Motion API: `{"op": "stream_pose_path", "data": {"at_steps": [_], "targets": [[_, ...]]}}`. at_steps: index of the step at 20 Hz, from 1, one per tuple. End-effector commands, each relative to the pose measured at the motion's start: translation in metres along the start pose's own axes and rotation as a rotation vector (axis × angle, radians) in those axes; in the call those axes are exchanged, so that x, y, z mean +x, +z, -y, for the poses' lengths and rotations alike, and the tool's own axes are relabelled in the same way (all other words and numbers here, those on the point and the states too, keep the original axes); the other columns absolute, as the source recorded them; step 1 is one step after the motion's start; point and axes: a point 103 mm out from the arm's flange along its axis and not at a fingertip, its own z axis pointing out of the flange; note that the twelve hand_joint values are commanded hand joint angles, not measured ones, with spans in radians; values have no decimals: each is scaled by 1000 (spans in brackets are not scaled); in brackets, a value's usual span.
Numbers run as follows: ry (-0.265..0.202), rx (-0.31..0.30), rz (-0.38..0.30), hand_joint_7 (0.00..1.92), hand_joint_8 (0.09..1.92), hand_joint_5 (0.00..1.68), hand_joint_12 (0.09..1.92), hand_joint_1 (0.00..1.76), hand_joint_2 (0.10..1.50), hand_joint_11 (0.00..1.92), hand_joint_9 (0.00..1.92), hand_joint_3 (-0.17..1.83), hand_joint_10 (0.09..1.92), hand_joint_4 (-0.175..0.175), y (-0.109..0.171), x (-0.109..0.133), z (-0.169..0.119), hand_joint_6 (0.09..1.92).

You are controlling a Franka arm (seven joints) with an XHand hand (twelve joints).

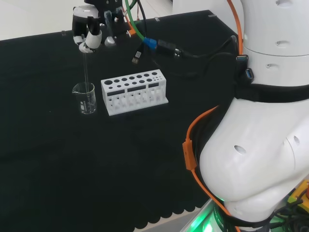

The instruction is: Stir in the beaker to the left of the white test tube rack with the glass rod.

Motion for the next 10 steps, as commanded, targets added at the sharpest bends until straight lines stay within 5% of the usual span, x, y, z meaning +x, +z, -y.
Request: {"op": "stream_pose_path", "data": {"at_steps": [1, 10], "targets": [[-5, 19, 39, 1393, 717, 1120, 566, 1324, 571, 1560, 1752, 847, 191, -175, 6, 13, 2, 858], [-11, 55, 64, 1393, 716, 1120, 566, 1324, 571, 1560, 1752, 847, 190, -175, 22, 42, -11, 858]]}}
